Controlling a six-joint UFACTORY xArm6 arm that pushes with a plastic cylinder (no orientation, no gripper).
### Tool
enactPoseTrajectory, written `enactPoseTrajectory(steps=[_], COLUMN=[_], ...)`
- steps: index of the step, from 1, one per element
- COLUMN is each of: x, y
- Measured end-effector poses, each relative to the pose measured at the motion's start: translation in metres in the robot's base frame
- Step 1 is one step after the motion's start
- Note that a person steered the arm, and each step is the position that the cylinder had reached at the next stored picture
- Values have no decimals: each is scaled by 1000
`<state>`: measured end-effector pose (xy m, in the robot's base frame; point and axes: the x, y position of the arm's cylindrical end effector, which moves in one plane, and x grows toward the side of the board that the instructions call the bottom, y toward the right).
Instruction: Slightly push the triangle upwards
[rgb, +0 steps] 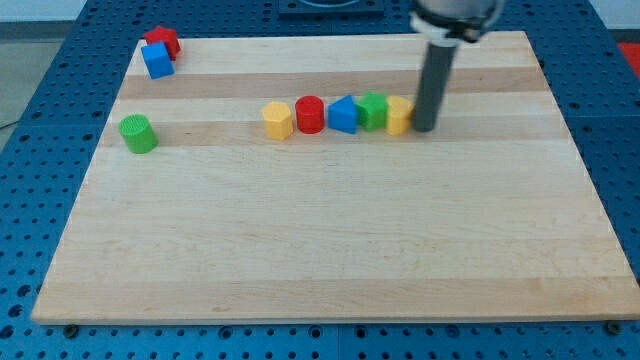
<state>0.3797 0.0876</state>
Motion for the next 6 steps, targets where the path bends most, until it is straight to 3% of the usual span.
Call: enactPoseTrajectory(steps=[2, 3, 5, 6], x=[22, 8, -49, -27], y=[-75, -103, -108, -108])
